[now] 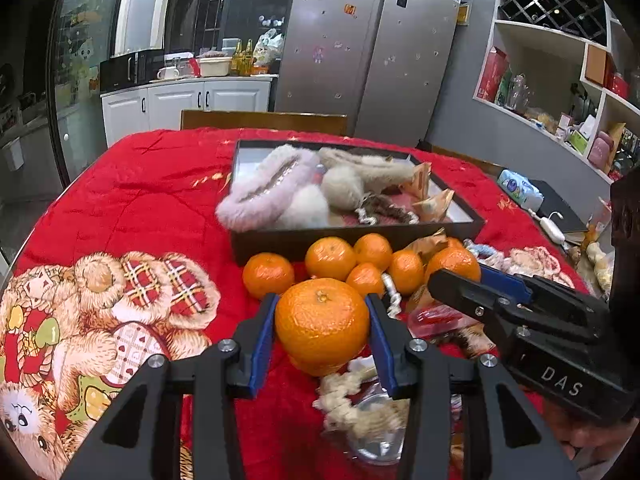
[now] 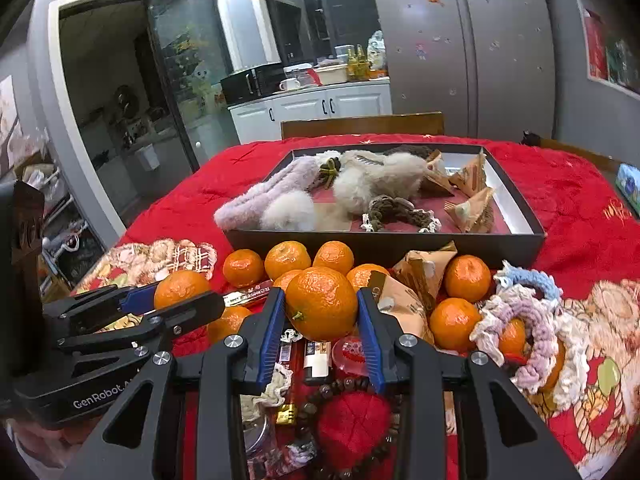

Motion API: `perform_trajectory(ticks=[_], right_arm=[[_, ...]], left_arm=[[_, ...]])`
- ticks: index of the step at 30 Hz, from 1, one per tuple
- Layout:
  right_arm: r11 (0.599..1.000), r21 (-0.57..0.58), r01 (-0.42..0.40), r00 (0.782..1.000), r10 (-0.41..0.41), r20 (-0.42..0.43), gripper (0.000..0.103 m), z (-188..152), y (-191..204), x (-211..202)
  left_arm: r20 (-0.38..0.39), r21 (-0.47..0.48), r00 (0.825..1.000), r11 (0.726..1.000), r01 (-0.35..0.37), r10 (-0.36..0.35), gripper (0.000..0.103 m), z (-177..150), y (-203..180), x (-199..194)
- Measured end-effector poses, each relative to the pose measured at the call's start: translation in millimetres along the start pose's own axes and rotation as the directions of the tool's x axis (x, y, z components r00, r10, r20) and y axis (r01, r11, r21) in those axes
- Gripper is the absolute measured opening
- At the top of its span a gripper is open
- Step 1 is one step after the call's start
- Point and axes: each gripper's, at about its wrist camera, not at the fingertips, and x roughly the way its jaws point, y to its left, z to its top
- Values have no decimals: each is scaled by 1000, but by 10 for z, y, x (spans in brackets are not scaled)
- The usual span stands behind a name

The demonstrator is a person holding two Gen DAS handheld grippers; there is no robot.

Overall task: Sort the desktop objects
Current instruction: 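Carry both held oranges up and over into the black tray box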

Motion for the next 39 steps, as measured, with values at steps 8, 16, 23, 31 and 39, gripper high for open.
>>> perform_trajectory(ticks=[8, 16, 23, 31, 39], right_arm=[[996, 9, 85, 995, -86, 52, 35, 71, -86, -325], [989, 48, 140, 988, -143, 52, 35, -12, -308, -577], [985, 41, 169, 983, -171, 59, 35, -38, -399, -716], [987, 45, 156, 986, -158, 46, 35, 38, -417, -677], [990, 62, 128, 992, -129, 15, 35, 166, -509, -533]], left_arm=[[30, 33, 1000, 999, -11, 10, 44, 116, -278, -157], [40, 81, 999, 997, 11, -14, 44, 151, -583, -232], [23, 81, 999, 997, 21, -23, 44, 155, -707, -224], [-11, 77, 999, 997, 31, -30, 44, 269, -740, -92], [-9, 104, 1000, 995, 12, -11, 44, 458, -715, 65]])
